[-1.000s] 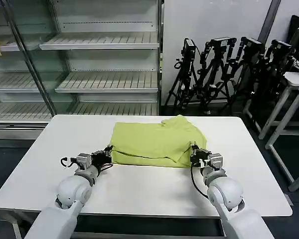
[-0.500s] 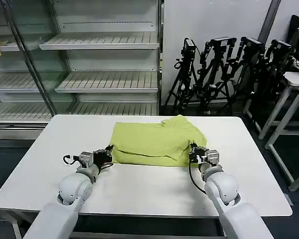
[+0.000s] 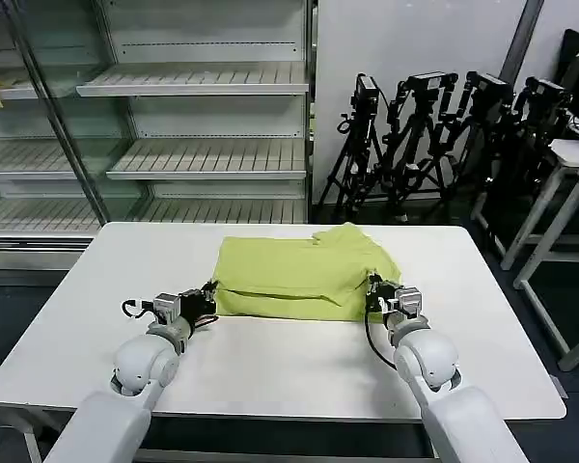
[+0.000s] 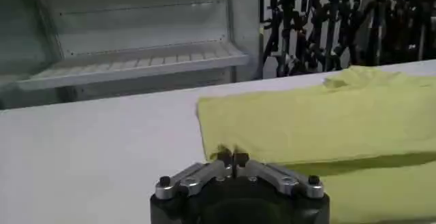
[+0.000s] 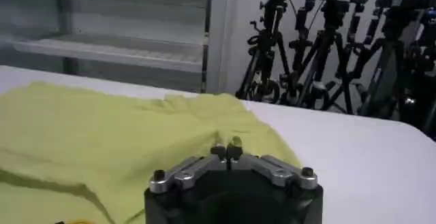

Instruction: Fold and organize the clothes.

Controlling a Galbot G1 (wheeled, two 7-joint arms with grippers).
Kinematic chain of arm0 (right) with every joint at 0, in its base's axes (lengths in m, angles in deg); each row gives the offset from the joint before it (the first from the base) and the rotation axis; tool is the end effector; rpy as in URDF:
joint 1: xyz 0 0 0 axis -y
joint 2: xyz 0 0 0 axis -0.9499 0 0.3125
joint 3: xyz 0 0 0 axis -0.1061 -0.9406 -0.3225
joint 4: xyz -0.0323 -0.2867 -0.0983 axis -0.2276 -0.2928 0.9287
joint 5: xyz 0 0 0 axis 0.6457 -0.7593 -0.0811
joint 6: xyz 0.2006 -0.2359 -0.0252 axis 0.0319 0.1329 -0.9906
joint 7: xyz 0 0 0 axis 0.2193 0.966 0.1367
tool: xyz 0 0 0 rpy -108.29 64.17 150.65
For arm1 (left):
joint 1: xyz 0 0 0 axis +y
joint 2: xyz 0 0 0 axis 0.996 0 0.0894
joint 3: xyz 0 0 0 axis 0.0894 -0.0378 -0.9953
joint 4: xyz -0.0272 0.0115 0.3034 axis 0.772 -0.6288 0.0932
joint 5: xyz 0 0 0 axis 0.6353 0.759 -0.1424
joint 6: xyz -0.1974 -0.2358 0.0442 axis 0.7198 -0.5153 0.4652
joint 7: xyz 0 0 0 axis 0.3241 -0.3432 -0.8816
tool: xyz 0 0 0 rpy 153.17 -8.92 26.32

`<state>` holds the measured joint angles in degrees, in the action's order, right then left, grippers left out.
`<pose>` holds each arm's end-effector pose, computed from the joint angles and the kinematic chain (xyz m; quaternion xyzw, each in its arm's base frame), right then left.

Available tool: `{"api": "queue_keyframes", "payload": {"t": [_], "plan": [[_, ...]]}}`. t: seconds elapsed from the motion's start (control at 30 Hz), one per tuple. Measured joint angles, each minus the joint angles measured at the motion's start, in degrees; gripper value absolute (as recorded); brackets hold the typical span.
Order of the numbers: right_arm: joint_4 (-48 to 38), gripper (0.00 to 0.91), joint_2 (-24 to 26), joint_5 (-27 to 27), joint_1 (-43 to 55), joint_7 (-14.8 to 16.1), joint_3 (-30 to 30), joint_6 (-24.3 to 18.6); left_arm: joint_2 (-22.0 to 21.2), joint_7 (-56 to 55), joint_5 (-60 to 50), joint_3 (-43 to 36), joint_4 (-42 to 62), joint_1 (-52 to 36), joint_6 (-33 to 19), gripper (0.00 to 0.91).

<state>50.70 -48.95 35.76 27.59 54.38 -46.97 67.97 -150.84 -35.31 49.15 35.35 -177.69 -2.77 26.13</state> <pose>0.3352 -0.0121 -0.2214 0.0603 -0.9828 0.0638 0.1622 0.3314 0.0460 -0.2300 -0.0896 -0.9757 -0.0554 0.1919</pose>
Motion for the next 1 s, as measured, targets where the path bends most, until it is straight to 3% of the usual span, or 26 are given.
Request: {"api": "queue_keyframes", "payload": {"t": [0.67, 0.7, 0.73, 0.77, 0.8, 1.0], "plan": [[8.3, 0.907, 4.2, 4.5, -9.9, -1.4, 5.3, 1.8, 2.9, -1.4, 0.3, 2.4, -6.4, 6.0, 1.9, 0.907], [8.8, 0.826, 4.3, 4.6, -10.5, -1.4, 5.5, 1.8, 3.1, -1.4, 0.4, 2.4, -6.6, 6.4, 2.0, 0.907], [9.2, 0.030, 4.4, 4.7, -11.1, -1.4, 5.6, 1.9, 3.1, -1.4, 0.5, 2.4, -6.9, 6.8, 2.1, 0.433], [9.5, 0.000, 4.5, 4.8, -11.5, -1.5, 5.7, 1.9, 3.1, -1.4, 0.5, 2.3, -7.1, 7.3, 2.2, 0.101], [9.8, 0.000, 4.6, 5.0, -11.9, -1.6, 5.8, 1.9, 3.1, -1.4, 0.6, 2.3, -7.2, 7.6, 2.2, 0.010], [10.3, 0.000, 5.0, 5.8, -13.2, -1.6, 6.0, 2.1, 3.3, -1.2, 1.2, 2.3, -7.4, 8.8, 2.5, 0.010]]}}
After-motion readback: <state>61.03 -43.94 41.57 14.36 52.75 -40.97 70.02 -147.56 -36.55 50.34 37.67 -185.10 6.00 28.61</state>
